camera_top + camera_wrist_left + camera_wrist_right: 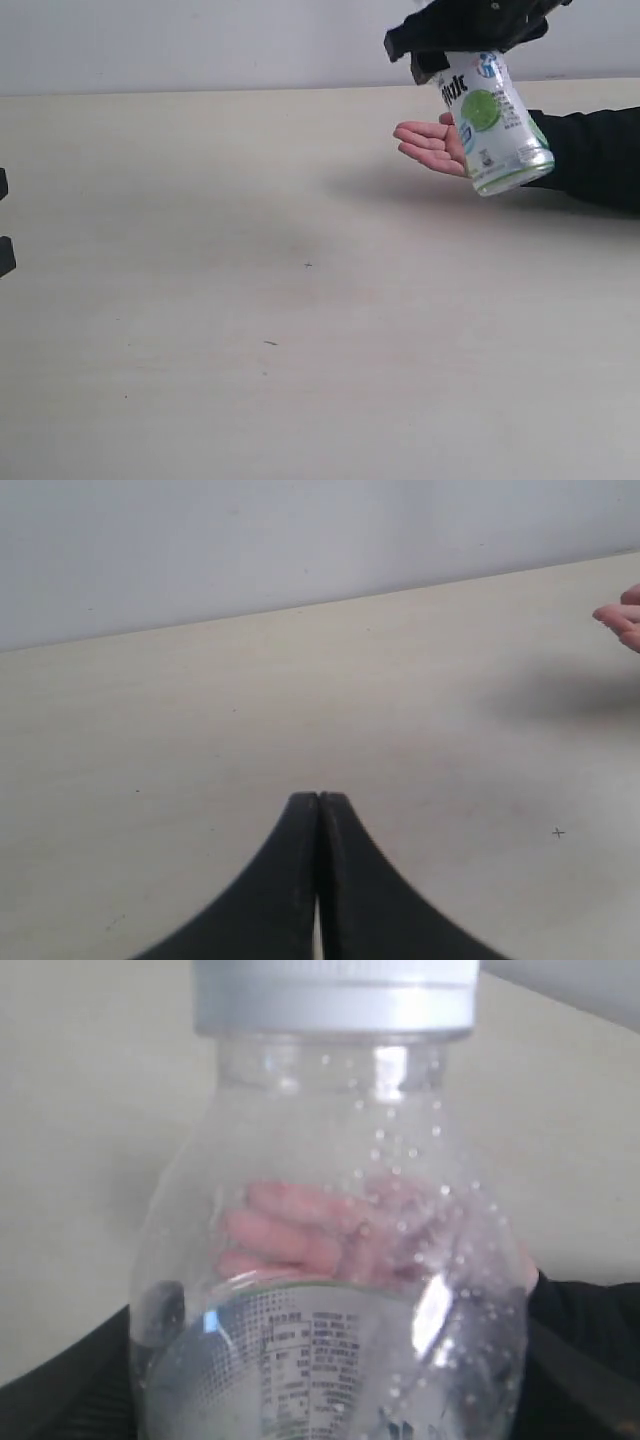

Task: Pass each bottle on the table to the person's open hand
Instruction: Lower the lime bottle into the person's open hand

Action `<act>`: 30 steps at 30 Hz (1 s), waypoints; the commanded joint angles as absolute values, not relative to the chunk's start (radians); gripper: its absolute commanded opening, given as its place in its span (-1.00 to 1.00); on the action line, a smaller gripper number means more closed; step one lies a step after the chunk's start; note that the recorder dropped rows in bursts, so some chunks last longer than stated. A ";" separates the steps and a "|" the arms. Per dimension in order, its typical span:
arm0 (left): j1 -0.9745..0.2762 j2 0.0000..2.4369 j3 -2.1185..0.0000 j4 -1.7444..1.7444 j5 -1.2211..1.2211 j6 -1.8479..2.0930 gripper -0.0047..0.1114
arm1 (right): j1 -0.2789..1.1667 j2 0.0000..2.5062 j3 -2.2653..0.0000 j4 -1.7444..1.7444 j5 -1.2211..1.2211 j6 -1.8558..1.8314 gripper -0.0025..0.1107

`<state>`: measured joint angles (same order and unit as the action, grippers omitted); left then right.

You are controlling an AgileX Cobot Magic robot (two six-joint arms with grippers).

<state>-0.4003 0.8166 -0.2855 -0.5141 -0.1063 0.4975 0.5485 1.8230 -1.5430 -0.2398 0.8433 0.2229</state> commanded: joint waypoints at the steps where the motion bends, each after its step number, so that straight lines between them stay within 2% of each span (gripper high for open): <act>1: -0.397 0.814 -0.280 -0.509 -0.107 0.493 -0.92 | 0.514 1.915 -1.649 -0.236 0.910 0.308 -0.96; 9: -0.397 0.814 -0.280 -0.509 -0.107 0.493 -0.92 | 0.485 2.100 -1.799 -0.239 1.042 0.290 -0.96; 20: -0.397 0.814 -0.280 -0.509 -0.107 0.493 -0.92 | 0.485 2.183 -1.846 -0.275 1.031 0.292 -0.95; 26: -0.397 0.814 -0.280 -0.509 -0.107 0.493 -0.92 | 0.485 2.189 -1.846 -0.336 1.031 0.318 -0.70; 30: -0.397 0.814 -0.280 -0.509 -0.107 0.493 -0.92 | 0.485 2.189 -1.846 -0.340 1.022 0.318 -0.42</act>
<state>-0.4003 0.8166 -0.2855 -0.5141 -0.1063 0.4975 0.4890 2.1856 -1.8378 -0.3043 1.0376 0.3211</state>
